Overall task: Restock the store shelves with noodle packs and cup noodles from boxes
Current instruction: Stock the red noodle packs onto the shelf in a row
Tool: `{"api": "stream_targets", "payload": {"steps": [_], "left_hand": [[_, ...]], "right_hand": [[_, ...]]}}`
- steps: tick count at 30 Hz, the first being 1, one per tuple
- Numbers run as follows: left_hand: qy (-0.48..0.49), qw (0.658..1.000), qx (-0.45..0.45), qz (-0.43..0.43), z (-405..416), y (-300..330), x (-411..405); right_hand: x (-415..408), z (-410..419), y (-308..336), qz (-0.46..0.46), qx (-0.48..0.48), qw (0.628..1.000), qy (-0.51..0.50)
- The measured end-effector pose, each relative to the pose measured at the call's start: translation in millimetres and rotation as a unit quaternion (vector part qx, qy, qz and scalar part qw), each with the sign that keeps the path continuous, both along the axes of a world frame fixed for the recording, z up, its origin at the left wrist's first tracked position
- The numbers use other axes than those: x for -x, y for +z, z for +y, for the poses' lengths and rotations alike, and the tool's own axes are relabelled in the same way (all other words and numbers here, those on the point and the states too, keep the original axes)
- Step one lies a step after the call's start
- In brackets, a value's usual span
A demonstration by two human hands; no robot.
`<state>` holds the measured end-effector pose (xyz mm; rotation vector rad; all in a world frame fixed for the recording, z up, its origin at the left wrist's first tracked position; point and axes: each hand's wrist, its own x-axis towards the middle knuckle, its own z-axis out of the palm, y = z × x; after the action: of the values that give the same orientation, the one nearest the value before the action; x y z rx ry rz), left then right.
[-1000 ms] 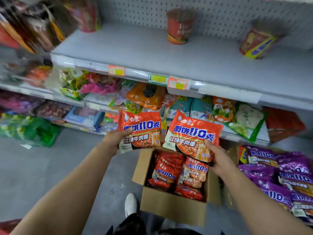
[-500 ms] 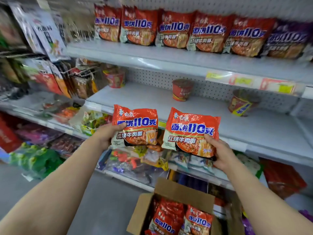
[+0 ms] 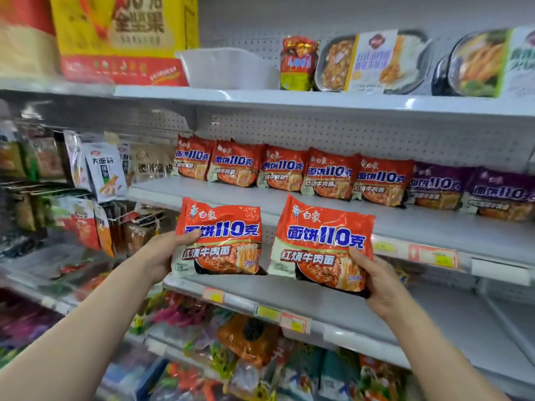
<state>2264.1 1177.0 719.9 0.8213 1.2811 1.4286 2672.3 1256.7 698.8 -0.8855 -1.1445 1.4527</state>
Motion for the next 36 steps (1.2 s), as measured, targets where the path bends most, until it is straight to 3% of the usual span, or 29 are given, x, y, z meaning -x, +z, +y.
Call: {"api": "stream_targets", "payload": {"steps": [10, 18, 29, 36], "left_hand": [[0.000, 0.999, -0.030, 0.012, 43, 67, -26], [-0.023, 0.998, -0.055, 0.027, 131, 105, -17], [-0.097, 0.993, -0.036, 0.053, 275, 110, -8], [-0.102, 0.994, -0.018, 0.043, 348, 97, 6]], "right_hand": [[-4, 26, 62, 0.000, -0.046, 0.998, -0.048], [-7, 74, 91, 0.037, -0.016, 0.989, -0.140], [19, 119, 124, -0.017, -0.045, 0.979, -0.198], [10, 128, 125, 0.016, -0.056, 0.966, -0.251]]}}
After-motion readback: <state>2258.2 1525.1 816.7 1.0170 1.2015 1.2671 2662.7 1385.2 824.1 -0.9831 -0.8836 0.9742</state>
